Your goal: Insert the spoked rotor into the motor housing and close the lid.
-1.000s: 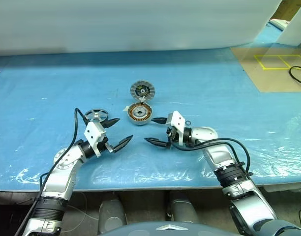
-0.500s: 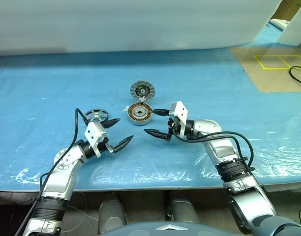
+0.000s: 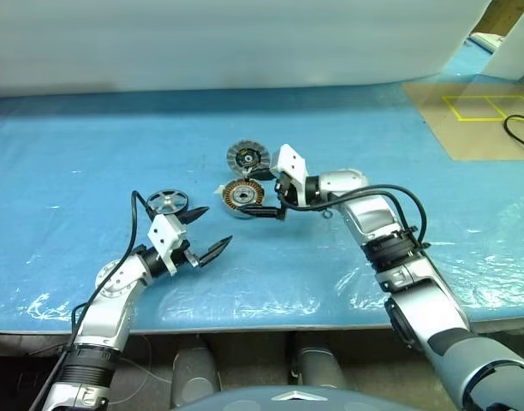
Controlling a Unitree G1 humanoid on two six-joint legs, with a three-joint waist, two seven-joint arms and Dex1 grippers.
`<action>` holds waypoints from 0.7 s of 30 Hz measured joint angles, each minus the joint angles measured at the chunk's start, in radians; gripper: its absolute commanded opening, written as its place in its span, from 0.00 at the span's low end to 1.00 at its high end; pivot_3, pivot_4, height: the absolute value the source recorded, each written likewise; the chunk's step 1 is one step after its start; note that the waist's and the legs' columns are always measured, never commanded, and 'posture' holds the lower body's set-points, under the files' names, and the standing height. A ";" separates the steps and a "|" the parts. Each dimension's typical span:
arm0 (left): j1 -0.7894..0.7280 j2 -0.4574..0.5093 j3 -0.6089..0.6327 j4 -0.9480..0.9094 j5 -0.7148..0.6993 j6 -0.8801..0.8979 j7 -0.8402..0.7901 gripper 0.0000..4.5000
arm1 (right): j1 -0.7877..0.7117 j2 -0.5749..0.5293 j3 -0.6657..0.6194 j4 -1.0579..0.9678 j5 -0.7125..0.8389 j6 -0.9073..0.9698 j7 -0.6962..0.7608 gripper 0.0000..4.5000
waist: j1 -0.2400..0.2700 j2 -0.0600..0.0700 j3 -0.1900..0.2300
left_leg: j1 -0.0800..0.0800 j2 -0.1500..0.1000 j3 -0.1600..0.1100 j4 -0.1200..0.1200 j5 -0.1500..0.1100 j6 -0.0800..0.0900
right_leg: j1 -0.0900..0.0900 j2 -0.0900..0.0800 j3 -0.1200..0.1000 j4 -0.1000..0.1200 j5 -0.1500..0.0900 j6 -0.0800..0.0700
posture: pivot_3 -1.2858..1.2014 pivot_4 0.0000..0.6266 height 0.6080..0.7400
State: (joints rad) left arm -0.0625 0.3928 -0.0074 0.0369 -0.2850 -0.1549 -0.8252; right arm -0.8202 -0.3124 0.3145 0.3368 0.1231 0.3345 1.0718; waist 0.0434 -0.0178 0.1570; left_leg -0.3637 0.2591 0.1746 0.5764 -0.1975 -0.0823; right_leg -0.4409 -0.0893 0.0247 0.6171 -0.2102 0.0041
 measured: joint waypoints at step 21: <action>0.016 -0.024 -0.001 0.017 0.019 -0.035 0.031 1.00 | -0.431 0.072 0.284 0.438 -0.329 -0.040 0.231 1.00 | 0.001 0.000 0.000 | -0.002 0.001 0.000 0.001 0.000 0.000 | -0.002 0.000 -0.001 0.004 0.000 0.000 | 0.52 0.24 1.00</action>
State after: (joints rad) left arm -0.0463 0.3686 -0.0081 0.0543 -0.2659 -0.1895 -0.7938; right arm -1.2509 -0.2407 0.5984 0.7753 -0.2063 0.2946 1.3028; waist 0.0440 -0.0174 0.1572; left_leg -0.3655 0.2600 0.1746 0.5774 -0.1975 -0.0820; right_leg -0.4432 -0.0895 0.0236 0.6206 -0.2104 0.0037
